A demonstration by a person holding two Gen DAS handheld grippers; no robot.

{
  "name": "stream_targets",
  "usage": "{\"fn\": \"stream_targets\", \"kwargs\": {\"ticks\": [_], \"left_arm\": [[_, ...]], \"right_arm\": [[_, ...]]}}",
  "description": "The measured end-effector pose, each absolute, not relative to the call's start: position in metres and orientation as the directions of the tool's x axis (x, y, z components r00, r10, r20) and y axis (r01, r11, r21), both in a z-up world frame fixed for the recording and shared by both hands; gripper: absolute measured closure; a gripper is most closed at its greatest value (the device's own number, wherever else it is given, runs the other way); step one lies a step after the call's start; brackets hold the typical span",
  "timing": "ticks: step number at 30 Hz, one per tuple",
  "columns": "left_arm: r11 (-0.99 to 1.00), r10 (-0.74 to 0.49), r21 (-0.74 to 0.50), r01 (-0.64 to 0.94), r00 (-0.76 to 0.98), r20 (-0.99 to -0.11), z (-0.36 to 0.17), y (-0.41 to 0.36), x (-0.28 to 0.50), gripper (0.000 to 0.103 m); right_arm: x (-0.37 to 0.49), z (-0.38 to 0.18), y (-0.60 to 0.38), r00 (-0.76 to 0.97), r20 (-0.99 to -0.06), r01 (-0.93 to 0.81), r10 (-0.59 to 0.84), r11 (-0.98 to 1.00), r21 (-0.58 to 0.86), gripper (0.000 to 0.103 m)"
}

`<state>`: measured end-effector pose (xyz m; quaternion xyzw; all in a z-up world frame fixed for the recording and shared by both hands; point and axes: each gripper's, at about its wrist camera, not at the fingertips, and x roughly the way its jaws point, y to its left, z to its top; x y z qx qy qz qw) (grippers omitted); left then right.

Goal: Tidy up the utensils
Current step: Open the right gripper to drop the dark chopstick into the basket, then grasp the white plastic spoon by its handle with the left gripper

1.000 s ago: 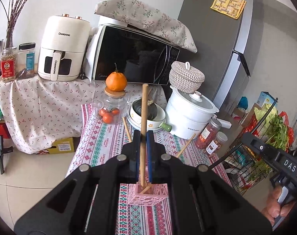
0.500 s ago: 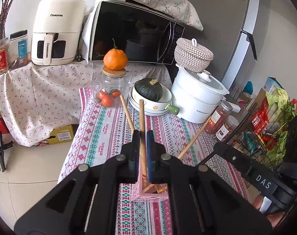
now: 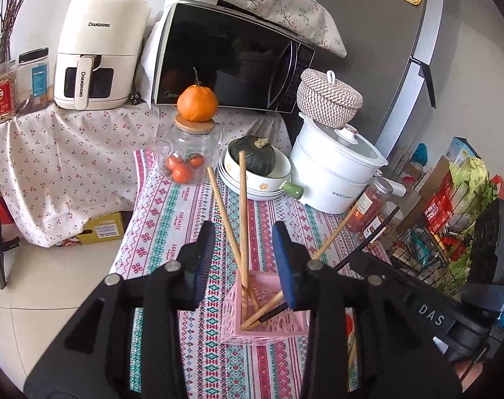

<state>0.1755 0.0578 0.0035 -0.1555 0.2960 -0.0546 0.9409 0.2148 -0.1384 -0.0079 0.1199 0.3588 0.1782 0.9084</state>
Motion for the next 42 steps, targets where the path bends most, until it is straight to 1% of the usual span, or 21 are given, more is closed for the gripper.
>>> {"fn": "stream_targets", "kwargs": {"ticks": [1,5,7,8,10,11,13,14,16,19,22,27,34,42], "left_arm": [[0.944,-0.199,-0.329,0.012,0.817,-0.542,0.004,0.058,0.174,0.059],[0.945,-0.205,-0.328,0.016,0.808,-0.552,0.007,0.057,0.169,0.049],[0.946,-0.207,-0.324,0.017,0.802,-0.561,0.008,0.055,0.165,0.043],[0.947,-0.208,-0.322,0.019,0.798,-0.565,0.009,0.054,0.163,0.04],[0.949,-0.21,-0.316,0.023,0.793,-0.572,0.01,0.052,0.159,0.032],[0.95,-0.209,-0.31,0.025,0.789,-0.578,0.01,0.051,0.157,0.029],[0.954,-0.21,-0.299,0.03,0.778,-0.592,0.009,0.048,0.153,0.021],[0.955,-0.212,-0.295,0.033,0.772,-0.599,0.009,0.046,0.151,0.02],[0.959,-0.211,-0.281,0.039,0.759,-0.616,0.008,0.042,0.147,0.016],[0.967,-0.203,-0.252,0.045,0.733,-0.649,0.003,0.035,0.141,0.011],[0.972,-0.201,-0.229,0.057,0.706,-0.679,-0.003,0.027,0.137,0.009],[0.971,-0.22,-0.226,0.075,0.647,-0.73,-0.014,0.012,0.132,0.009],[0.972,-0.235,-0.182,0.148,0.608,-0.759,-0.021,-0.024,0.126,0.008],[0.972,-0.21,-0.112,0.205,0.562,-0.8,-0.035,-0.062,0.129,0.008]], "right_arm": [[0.214,-0.006,-0.14,0.68,-0.606,-0.237,0.413,0.906,0.35,0.082],[0.21,0.003,-0.147,0.69,-0.588,-0.239,0.422,0.9,0.365,0.073],[0.207,0.008,-0.152,0.697,-0.576,-0.238,0.426,0.896,0.375,0.062],[0.205,0.011,-0.155,0.701,-0.571,-0.238,0.428,0.895,0.378,0.06],[0.201,0.016,-0.16,0.705,-0.567,-0.239,0.426,0.895,0.376,0.054],[0.199,0.018,-0.163,0.706,-0.567,-0.238,0.423,0.897,0.372,0.051],[0.194,0.021,-0.17,0.708,-0.573,-0.233,0.412,0.903,0.362,0.043],[0.192,0.022,-0.173,0.708,-0.577,-0.231,0.407,0.906,0.355,0.041],[0.187,0.022,-0.181,0.706,-0.593,-0.22,0.388,0.916,0.337,0.032],[0.181,0.02,-0.192,0.701,-0.62,-0.206,0.351,0.933,0.295,0.023],[0.175,0.014,-0.203,0.694,-0.653,-0.186,0.302,0.952,0.243,0.019],[0.166,0.004,-0.222,0.662,-0.707,-0.153,0.249,0.968,0.198,0.017],[0.153,-0.008,-0.25,0.636,-0.753,-0.1,0.167,0.986,0.135,0.014],[0.15,-0.029,-0.285,0.562,-0.824,-0.013,0.077,0.996,0.084,0.013]]}}
